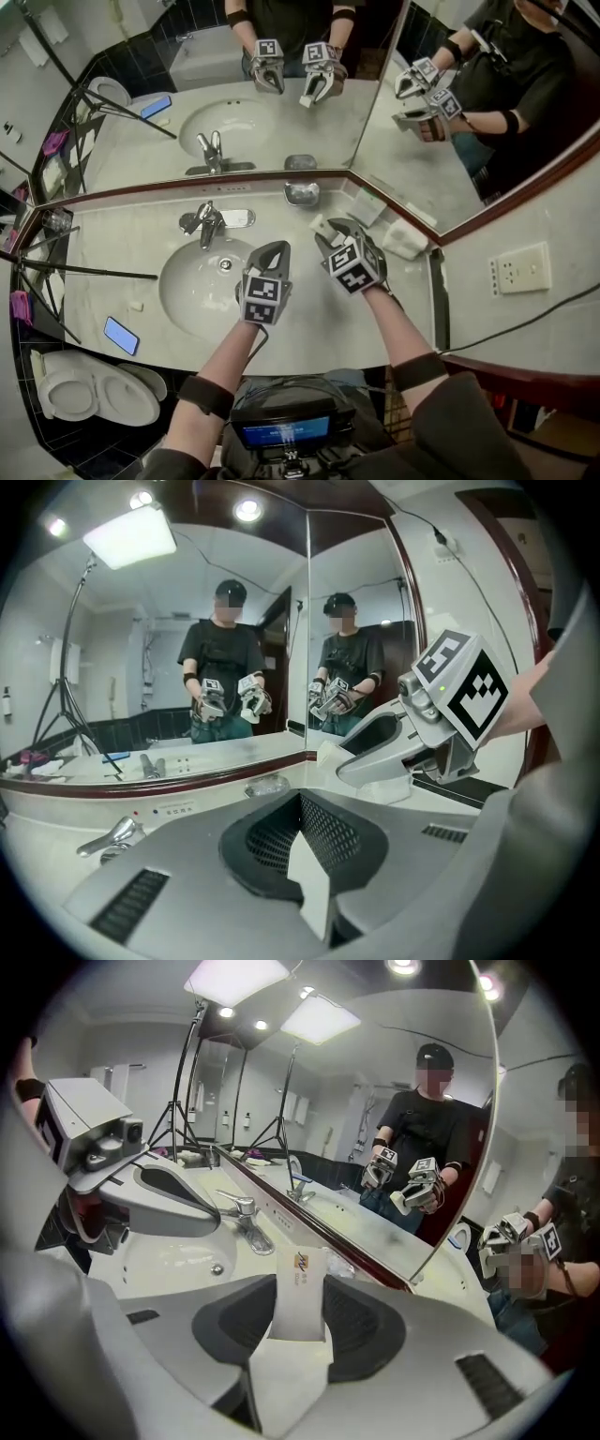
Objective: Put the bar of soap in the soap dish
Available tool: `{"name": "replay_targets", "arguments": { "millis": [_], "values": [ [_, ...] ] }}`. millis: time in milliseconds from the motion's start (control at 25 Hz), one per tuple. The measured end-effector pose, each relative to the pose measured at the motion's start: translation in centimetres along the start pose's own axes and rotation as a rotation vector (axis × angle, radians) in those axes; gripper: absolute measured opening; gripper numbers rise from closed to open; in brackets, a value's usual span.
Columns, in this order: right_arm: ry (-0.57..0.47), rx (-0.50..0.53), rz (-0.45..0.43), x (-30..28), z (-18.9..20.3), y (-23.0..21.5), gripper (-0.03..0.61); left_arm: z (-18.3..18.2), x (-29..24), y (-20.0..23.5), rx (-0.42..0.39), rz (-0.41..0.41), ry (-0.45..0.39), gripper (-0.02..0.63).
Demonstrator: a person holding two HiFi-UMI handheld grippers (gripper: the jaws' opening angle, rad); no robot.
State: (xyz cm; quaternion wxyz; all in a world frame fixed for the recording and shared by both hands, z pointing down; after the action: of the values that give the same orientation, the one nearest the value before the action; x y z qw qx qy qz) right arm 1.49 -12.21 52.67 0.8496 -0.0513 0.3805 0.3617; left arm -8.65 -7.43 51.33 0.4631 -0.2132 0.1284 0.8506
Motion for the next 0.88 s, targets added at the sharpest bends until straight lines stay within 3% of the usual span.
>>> {"name": "replay_targets", "arguments": {
  "millis": [440,880],
  "values": [
    [0.113,0.167,-0.018,-10.2,-2.2,-5.0,0.176,0.2,-7.2,4.3,0.04,-0.031,0.05,0.002],
    [0.23,0.219,-0.079,-18.2,-1.2,-5.8,0.176,1.3,-11.4,8.4,0.077,-0.046,0.091,0.002]
  ]
}}
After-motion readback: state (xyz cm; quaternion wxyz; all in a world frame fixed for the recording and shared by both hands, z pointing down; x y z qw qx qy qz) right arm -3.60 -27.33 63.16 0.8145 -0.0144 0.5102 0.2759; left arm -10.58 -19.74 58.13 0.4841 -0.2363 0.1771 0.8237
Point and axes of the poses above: the fingertips, and each gripper's own axes: x backward along the fingers, y to its left, z out of its underside, the point moved 3 cm from there along x, backward along the fingers, and after that the axes turned 2 degrees about y, right-handed, at the moved point
